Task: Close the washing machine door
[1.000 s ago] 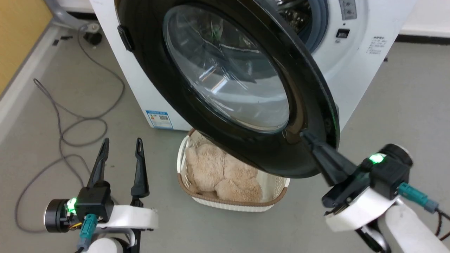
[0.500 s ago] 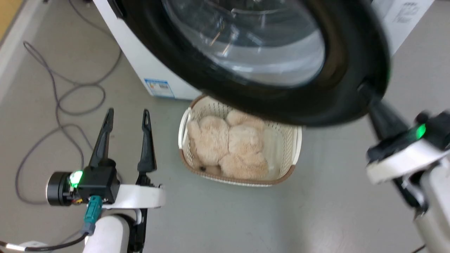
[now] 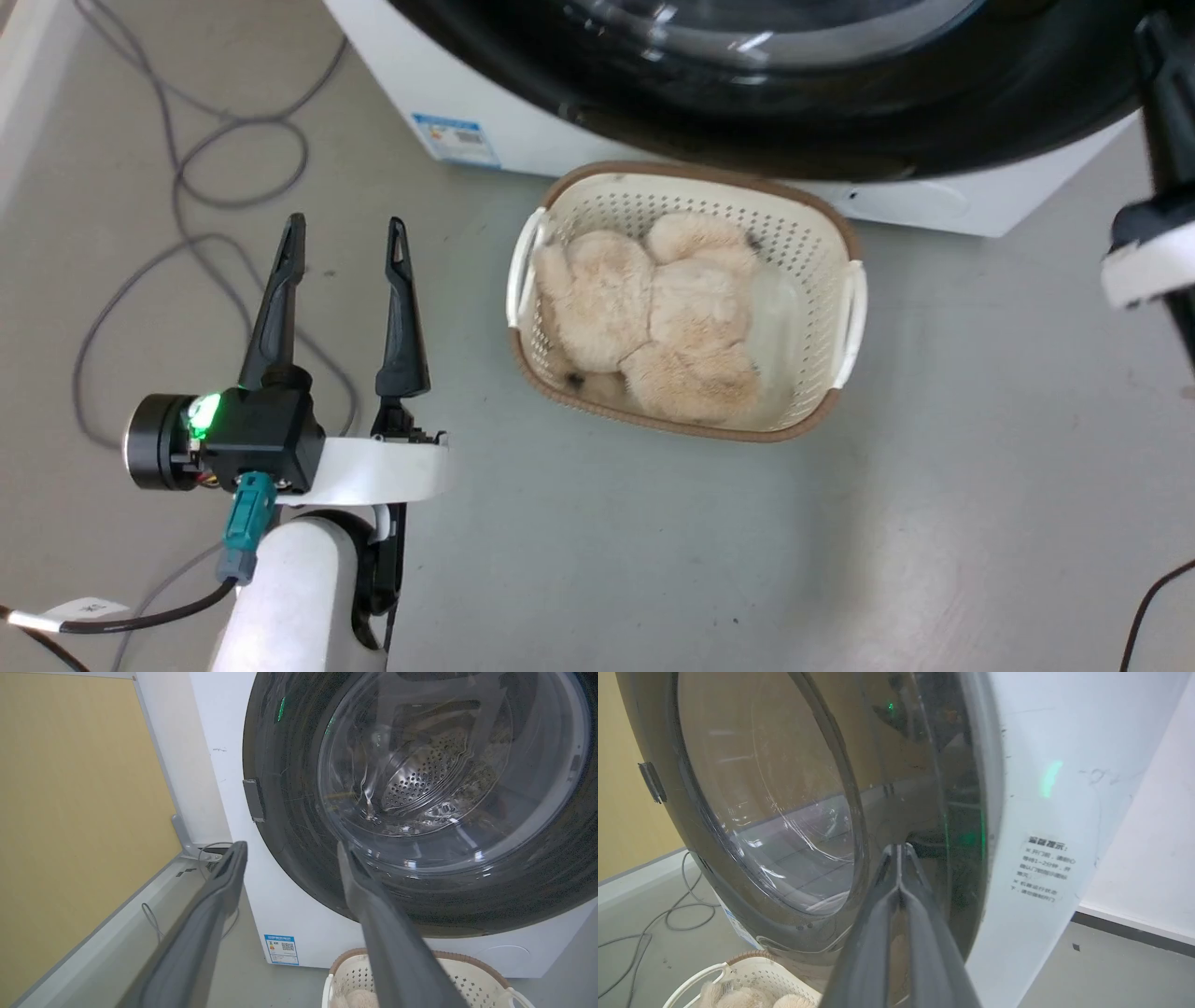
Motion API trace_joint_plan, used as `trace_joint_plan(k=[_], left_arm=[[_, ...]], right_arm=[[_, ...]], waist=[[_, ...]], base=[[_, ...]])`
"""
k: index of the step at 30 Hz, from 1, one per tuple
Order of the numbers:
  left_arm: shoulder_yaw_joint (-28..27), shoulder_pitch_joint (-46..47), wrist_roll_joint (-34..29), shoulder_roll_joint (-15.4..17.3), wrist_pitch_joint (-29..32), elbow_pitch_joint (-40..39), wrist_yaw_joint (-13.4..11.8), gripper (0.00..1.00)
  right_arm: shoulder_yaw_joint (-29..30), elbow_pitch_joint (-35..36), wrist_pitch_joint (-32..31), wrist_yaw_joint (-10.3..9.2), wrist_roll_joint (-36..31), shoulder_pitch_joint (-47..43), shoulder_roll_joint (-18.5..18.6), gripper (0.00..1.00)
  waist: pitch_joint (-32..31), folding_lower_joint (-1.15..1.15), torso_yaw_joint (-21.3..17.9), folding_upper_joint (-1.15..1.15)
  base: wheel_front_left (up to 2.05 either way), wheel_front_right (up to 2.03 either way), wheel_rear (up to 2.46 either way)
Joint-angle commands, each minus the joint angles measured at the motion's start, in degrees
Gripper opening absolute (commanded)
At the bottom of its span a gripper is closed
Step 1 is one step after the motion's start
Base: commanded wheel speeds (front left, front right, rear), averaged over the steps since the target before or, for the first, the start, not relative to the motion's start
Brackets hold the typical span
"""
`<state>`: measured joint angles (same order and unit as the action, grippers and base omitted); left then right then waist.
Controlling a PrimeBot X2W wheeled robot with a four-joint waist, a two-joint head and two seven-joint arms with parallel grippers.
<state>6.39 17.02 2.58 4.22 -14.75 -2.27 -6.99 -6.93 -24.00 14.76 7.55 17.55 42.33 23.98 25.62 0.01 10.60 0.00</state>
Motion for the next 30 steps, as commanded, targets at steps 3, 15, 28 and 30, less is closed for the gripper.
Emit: trace_joint_plan(k=[3,15,28,30], left_arm=[[-0.16,1.01,-0.39,-0.35,-0.25,-0.3,-0.44,1.0],[-0.71,1.68,-0.66,-0.87,-0.25,-0.73,-1.18,1.0],[-2.6,-1.97,-1.59,0.32,-0.25,1.41,-1.25,1.0],[-2.87,-2.74,-1.72,0.71,-0.25,1.81,-1.22,1.0]], right_arm=[[1.35,-2.22,0.24,-0.06,-1.05,3.61,0.42,0.0],[5.5,-7.06,0.24,-0.06,-4.35,8.77,-1.12,0.0],[10.85,6.5,0.24,-0.06,-9.75,-1.87,-4.83,0.0],[11.88,8.89,0.24,-0.06,-11.14,-3.86,-6.16,0.0]], waist=[[0.92,-0.01,0.83,0.0],[1.63,-0.01,1.16,0.0],[-5.79,-0.01,-3.68,0.0],[-7.24,-0.01,-4.9,0.0]], base=[[0.0,0.0,0.0],[0.0,0.0,0.0],[0.0,0.0,0.0],[0.0,0.0,0.0]])
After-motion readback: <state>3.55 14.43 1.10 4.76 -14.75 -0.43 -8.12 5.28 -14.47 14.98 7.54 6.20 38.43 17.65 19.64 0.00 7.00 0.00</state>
